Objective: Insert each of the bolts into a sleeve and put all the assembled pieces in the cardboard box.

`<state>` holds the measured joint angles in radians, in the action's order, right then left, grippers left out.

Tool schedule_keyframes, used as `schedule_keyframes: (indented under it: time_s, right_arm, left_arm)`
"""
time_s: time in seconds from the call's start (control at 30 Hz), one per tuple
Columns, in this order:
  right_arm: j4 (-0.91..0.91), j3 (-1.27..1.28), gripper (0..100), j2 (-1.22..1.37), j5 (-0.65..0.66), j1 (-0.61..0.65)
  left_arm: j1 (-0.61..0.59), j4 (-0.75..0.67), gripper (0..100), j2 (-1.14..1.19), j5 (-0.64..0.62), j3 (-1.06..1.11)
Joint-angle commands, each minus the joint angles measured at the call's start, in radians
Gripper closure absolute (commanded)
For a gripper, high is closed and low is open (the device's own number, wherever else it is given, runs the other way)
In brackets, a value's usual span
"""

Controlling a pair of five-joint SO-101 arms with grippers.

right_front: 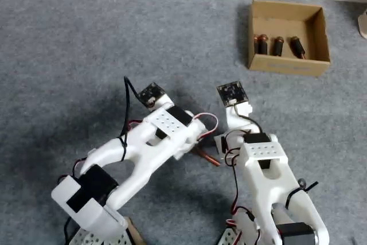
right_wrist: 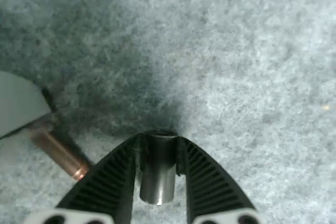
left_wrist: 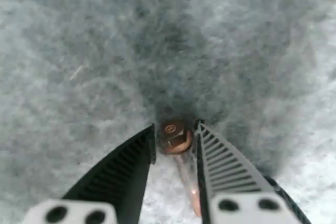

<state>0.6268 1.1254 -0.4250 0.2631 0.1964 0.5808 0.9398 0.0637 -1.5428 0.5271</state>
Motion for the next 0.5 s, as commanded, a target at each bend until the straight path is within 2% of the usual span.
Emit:
schedule_keyframes:
  time_s: [0.0,0.1,0.27,0.37,0.47]
  right_arm:
    - [-0.015,0.002,99.3,0.012,0.015,-0.025]
    - [-0.016,0.002,99.3,0.012,0.041,-0.025]
    - [-0.016,0.002,99.3,0.012,0.048,-0.025]
    - [-0.016,0.002,99.3,0.012,0.048,-0.025]
    - [-0.016,0.002,99.3,0.012,0.048,-0.03]
  left_arm:
    - [0.008,0.048,86,-0.015,-0.041,-0.065]
    - [0.008,0.147,82,-0.015,-0.06,-0.124]
    - [0.013,0.313,80,-0.015,-0.216,-0.236]
    - [0.019,0.344,80,-0.008,-0.295,-0.254]
    - [0.019,0.344,80,-0.002,-0.307,-0.251]
